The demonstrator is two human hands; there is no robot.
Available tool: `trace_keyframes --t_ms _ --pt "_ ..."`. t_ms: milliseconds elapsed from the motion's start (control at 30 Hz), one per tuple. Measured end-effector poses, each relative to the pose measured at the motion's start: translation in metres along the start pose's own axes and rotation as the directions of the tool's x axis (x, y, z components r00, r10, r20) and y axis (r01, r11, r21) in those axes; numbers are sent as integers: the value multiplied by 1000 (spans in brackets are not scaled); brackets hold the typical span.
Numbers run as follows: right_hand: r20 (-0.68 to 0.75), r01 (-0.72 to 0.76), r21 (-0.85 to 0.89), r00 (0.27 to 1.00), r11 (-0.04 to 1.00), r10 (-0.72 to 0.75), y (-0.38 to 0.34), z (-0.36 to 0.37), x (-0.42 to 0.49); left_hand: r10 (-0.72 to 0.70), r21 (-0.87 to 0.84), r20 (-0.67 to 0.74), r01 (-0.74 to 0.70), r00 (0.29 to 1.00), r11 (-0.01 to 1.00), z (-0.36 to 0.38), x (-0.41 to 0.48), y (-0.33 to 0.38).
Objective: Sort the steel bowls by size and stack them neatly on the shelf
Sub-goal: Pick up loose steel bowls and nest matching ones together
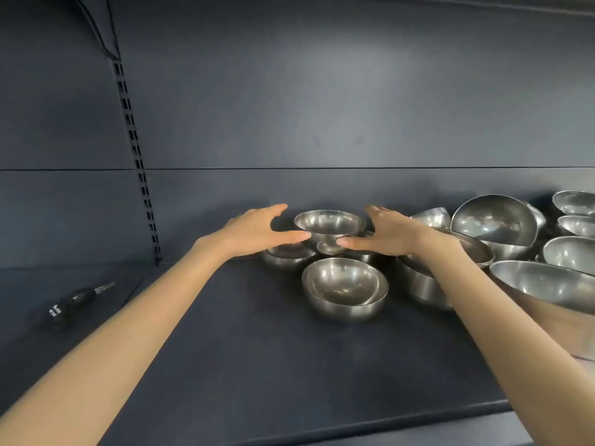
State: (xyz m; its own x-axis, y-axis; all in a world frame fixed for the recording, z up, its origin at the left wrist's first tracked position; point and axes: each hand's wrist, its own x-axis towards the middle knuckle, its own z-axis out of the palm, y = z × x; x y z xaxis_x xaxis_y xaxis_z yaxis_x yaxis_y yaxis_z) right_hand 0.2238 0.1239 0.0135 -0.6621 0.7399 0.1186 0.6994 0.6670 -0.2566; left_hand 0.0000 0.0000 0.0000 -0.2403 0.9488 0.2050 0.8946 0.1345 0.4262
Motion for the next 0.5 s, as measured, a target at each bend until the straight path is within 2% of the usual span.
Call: trace_keyframes --t_ms 333,500 --pt "16 43 99 999 994 -44 0 3 15 68 -282 89 -41 994 959 11 14 1" --pt "4 38 144 999 989 -39 -5 0 10 101 -348 -7 -97 995 932 20 24 3"
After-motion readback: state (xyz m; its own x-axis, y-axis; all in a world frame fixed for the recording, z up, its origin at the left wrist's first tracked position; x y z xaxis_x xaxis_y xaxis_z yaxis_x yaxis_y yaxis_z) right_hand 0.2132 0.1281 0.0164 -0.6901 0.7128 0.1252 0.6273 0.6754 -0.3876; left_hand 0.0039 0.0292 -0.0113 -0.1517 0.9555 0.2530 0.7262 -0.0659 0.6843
